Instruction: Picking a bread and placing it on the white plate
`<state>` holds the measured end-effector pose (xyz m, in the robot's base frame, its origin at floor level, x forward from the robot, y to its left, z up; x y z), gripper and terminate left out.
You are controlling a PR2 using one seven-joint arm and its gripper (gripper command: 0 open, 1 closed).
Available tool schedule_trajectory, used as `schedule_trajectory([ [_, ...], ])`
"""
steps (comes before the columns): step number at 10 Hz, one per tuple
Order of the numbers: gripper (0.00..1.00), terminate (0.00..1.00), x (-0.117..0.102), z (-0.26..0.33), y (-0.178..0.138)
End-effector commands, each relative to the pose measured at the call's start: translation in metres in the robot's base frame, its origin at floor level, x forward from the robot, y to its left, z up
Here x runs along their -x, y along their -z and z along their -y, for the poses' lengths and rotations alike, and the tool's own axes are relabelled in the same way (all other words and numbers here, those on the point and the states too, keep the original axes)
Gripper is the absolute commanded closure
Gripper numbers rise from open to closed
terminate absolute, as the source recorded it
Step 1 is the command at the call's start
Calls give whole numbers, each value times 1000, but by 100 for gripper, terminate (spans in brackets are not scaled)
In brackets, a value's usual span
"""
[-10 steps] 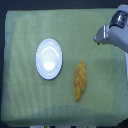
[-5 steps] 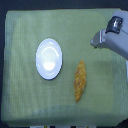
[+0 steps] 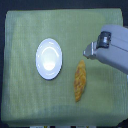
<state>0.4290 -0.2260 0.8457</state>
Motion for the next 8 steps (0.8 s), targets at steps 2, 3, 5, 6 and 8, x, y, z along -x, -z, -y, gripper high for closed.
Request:
schedule_trajectory([
  [2,0,0,35,-52,53],
  [3,0,0,39,-58,61],
  [5,0,0,42,-68,77],
  [6,0,0,41,-70,86],
  [8,0,0,40,-75,99],
])
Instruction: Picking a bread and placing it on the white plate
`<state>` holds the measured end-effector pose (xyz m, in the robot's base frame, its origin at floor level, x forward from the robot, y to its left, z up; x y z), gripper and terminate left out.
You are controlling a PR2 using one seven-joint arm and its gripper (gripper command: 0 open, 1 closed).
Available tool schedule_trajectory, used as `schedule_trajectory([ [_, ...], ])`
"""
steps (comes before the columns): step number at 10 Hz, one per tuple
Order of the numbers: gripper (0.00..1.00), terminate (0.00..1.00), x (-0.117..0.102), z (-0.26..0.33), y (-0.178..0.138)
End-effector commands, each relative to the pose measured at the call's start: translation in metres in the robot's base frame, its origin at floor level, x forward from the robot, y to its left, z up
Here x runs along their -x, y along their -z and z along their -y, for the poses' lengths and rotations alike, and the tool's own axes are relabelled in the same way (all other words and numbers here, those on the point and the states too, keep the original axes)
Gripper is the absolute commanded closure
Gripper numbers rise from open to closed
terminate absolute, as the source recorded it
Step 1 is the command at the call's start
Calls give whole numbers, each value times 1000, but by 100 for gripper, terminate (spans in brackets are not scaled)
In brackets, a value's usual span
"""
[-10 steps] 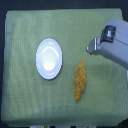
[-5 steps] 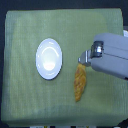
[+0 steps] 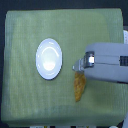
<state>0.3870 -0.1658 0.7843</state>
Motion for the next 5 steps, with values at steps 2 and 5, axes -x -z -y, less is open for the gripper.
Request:
schedule_trajectory([
  [2,0,0,-8,-14,48],
  [5,0,0,-9,-6,69],
])
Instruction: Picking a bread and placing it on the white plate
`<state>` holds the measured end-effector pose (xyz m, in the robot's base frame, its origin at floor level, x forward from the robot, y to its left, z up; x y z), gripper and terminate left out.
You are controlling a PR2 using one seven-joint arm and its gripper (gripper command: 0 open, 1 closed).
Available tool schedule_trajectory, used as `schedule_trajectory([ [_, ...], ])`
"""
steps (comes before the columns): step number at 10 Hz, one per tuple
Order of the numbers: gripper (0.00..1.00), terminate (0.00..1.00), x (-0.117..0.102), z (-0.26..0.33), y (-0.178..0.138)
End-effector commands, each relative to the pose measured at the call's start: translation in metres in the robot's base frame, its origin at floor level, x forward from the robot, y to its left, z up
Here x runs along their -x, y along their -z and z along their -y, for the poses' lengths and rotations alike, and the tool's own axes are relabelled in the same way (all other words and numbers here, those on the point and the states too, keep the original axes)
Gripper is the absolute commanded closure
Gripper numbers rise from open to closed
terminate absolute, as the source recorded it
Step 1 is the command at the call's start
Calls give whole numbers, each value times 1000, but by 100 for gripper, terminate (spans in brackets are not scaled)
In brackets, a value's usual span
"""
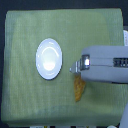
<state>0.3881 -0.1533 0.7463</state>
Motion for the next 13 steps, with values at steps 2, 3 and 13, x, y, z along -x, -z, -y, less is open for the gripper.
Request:
schedule_trajectory([
  [2,0,0,-7,4,41],
  [3,0,0,-7,3,41],
  [13,100,0,-5,-1,26],
])
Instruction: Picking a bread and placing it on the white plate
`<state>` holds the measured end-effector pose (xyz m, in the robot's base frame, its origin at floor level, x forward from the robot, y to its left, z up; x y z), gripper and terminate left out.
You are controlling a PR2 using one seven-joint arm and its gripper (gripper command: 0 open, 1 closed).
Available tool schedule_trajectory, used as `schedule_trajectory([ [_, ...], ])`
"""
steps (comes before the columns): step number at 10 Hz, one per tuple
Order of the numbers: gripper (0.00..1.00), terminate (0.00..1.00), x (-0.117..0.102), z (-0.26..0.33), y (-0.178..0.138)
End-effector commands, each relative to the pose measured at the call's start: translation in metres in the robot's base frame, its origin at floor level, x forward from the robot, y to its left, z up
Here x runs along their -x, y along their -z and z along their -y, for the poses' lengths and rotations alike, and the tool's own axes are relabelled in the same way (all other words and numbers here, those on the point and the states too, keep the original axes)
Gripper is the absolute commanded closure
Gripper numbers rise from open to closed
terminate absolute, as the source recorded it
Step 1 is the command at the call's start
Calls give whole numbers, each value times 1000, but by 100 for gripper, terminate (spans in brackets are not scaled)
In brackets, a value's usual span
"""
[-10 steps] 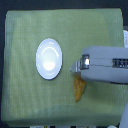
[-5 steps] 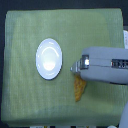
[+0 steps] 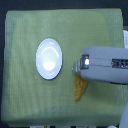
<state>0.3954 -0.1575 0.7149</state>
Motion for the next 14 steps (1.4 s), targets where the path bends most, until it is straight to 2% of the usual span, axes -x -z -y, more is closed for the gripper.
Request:
schedule_trajectory([
  [1,100,0,1,-7,-7],
  [7,100,0,1,-11,-16],
  [9,100,0,4,-11,-26],
  [11,100,0,-1,-12,-38],
  [12,100,0,-6,-16,-52],
  [14,100,0,-12,-33,-103],
])
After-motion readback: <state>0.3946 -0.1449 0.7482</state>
